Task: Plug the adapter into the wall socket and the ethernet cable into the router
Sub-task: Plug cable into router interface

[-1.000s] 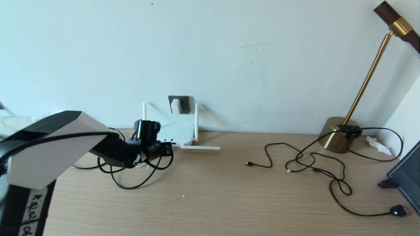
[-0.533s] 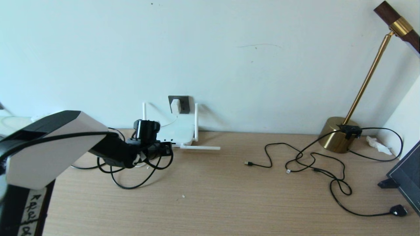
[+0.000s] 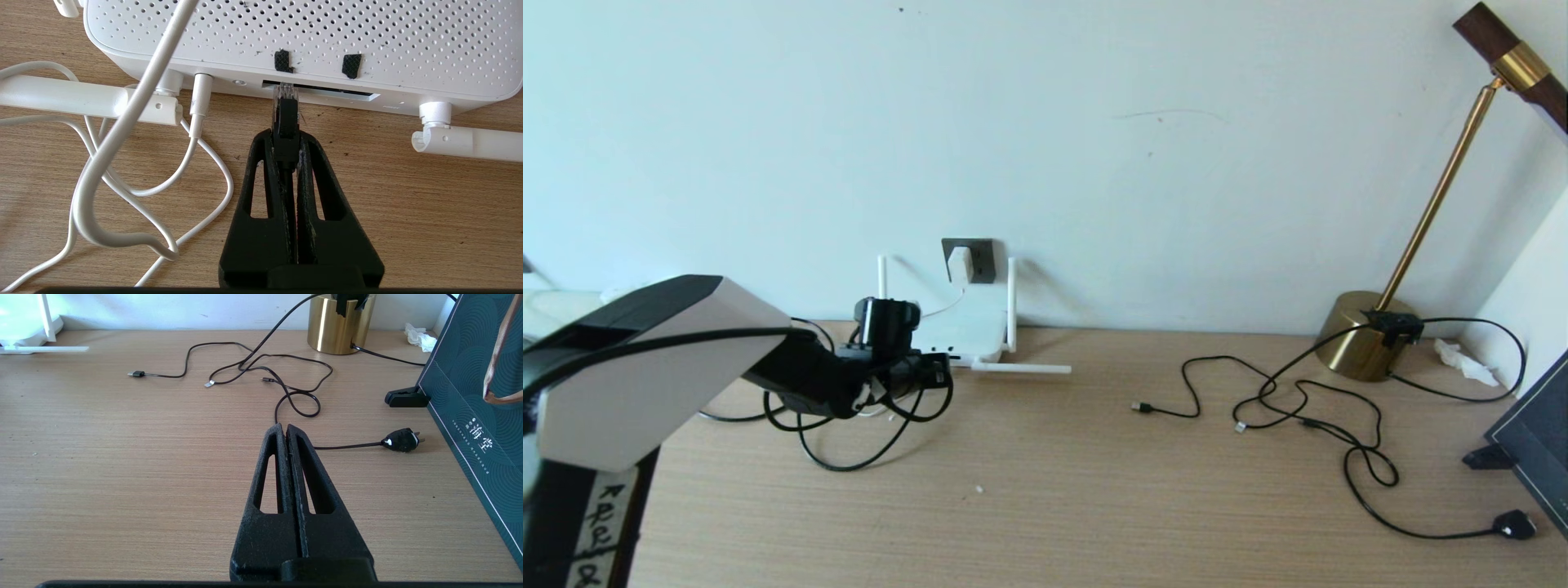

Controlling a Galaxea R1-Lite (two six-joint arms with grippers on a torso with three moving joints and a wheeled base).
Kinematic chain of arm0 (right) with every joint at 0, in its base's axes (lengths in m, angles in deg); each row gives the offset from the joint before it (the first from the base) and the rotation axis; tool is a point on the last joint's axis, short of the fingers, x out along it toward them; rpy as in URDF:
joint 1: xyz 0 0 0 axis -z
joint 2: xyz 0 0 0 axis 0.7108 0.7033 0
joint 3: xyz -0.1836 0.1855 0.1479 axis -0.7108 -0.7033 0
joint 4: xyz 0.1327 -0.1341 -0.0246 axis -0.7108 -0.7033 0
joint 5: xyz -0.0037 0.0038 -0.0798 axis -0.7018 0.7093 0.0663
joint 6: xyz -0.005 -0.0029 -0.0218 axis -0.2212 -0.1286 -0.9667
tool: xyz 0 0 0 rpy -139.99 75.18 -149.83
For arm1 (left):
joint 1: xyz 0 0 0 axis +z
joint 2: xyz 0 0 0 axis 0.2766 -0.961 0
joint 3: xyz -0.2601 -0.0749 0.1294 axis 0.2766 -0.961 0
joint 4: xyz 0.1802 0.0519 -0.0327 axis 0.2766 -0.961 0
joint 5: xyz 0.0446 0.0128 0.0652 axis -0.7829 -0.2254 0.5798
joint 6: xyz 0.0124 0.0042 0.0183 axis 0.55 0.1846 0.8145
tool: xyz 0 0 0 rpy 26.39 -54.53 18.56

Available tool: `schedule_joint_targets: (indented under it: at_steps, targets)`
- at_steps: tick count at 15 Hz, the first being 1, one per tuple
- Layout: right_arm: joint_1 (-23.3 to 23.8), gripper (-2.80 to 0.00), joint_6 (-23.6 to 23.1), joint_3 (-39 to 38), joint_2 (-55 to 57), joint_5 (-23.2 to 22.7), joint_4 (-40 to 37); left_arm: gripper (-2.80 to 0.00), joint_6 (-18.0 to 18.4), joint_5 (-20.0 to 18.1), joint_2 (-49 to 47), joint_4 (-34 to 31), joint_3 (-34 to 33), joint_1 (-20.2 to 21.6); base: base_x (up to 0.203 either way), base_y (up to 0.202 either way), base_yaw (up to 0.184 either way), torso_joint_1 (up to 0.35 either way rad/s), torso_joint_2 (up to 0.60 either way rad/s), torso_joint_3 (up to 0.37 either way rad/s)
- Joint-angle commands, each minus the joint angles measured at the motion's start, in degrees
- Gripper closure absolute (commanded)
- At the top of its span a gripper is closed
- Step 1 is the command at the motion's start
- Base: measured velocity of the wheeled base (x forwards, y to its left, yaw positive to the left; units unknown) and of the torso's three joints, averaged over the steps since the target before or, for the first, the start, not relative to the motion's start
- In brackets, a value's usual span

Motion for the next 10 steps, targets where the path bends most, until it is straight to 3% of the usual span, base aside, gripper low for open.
schedule_joint_targets:
  at_steps: [1, 10]
  targets:
    - [0.0, 0.0, 0.0, 0.0, 0.0, 0.0, 0.0, 0.0, -0.1, 0.1, -0.1, 0.2, -0.1, 0.1, 0.0, 0.0, 0.0, 0.0, 0.0, 0.0]
    - [0.0, 0.0, 0.0, 0.0, 0.0, 0.0, 0.0, 0.0, 0.0, 0.1, 0.0, 0.2, 0.1, 0.1, 0.0, 0.0, 0.0, 0.0, 0.0, 0.0]
